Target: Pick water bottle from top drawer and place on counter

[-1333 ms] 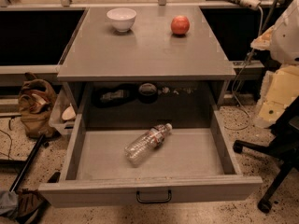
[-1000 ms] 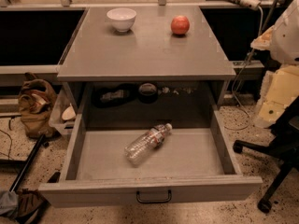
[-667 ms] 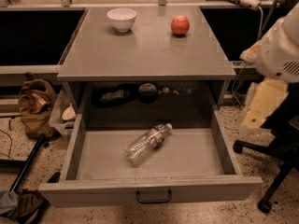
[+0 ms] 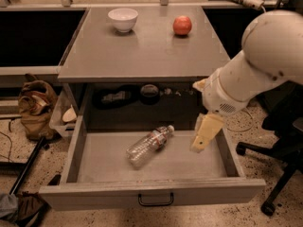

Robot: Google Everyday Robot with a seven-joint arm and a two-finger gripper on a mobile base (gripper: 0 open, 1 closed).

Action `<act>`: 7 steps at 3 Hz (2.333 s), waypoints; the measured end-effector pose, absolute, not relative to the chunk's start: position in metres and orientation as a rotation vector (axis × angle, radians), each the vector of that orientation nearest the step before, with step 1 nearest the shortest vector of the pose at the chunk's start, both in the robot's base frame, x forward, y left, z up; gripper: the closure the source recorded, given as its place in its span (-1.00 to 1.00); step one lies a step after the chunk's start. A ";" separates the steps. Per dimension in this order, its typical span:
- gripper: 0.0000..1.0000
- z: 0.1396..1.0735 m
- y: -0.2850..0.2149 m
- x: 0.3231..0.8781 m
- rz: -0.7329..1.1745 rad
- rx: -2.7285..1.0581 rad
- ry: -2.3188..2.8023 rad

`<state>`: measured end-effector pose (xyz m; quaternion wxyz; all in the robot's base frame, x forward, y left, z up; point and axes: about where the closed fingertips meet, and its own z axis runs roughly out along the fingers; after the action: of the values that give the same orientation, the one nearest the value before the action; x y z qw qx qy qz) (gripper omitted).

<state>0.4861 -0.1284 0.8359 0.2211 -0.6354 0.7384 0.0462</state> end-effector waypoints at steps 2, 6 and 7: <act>-1.00 0.838 -0.125 0.492 0.110 -1.743 2.024; -1.00 0.739 0.023 0.508 0.259 -2.006 1.650; -1.00 0.693 0.051 0.541 0.216 -2.050 1.654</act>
Offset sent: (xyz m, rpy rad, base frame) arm 0.0073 0.0038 0.0015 0.0085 -0.0308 -0.0039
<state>0.5411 0.0507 0.6930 0.2467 -0.7517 0.6065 0.0793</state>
